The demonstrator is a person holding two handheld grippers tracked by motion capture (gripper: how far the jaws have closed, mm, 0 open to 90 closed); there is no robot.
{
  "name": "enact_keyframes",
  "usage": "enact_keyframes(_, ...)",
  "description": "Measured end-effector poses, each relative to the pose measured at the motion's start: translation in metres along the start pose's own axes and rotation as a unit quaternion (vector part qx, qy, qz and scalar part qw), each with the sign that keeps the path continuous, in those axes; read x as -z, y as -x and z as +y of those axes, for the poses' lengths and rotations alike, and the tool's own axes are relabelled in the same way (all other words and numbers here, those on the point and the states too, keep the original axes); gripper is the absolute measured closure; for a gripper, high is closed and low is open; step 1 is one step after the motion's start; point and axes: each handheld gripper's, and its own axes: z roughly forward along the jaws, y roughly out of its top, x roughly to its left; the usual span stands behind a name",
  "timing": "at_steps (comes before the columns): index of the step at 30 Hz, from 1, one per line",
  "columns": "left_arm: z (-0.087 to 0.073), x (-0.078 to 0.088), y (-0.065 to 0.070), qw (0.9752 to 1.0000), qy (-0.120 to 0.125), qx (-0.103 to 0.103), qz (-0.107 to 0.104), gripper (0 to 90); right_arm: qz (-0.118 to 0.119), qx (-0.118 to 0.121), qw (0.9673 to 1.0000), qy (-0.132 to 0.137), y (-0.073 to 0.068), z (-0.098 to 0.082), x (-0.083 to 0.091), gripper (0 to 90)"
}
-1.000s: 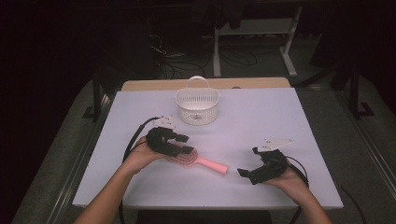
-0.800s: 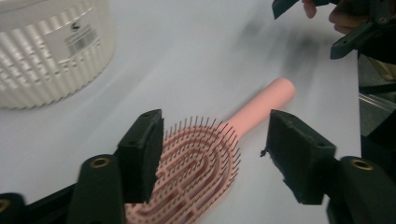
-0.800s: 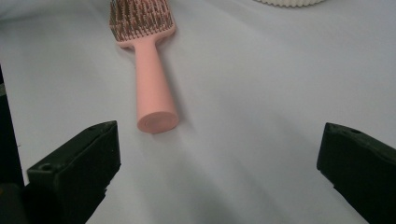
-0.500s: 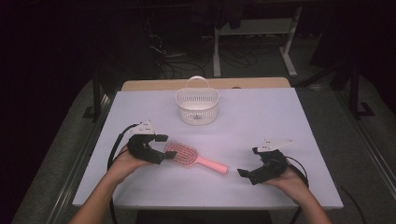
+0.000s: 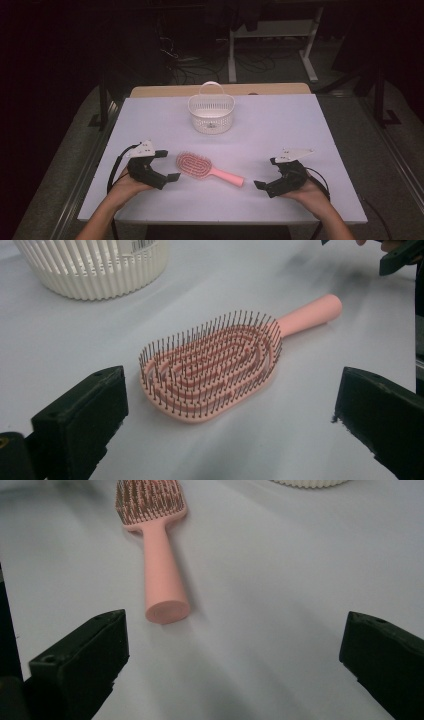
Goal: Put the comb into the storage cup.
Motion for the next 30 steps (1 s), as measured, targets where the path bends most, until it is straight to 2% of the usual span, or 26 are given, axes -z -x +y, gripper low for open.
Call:
enact_keyframes(7, -0.013, 0.006, 0.002, 0.9999, -0.001, 0.012, 0.008, 0.0, 0.003, 0.0, 1.0, -0.001, 0.0, 0.0, 0.0, 0.0)
enact_keyframes(11, -0.014, 0.009, 0.002, 0.9999, 0.003, 0.009, 0.014, 0.0, 0.005, 0.002, 1.0, -0.004, -0.001, 0.001, 0.0, 0.0)
enact_keyframes(18, -0.017, 0.008, 0.0, 0.9999, 0.001, 0.015, 0.006, 0.0, 0.013, 0.008, 0.9998, -0.009, -0.005, 0.004, 0.001, 0.0)
enact_keyframes(24, -0.017, 0.007, 0.0, 0.9999, -0.008, 0.01, 0.006, 0.0, 0.016, 0.005, 0.9998, -0.015, -0.005, 0.008, 0.001, 0.0)
enact_keyframes(30, -0.018, 0.005, 0.0, 0.9998, -0.012, 0.014, -0.001, 0.2, 0.033, 0.001, 0.9994, -0.005, -0.004, 0.018, 0.003, 0.0)
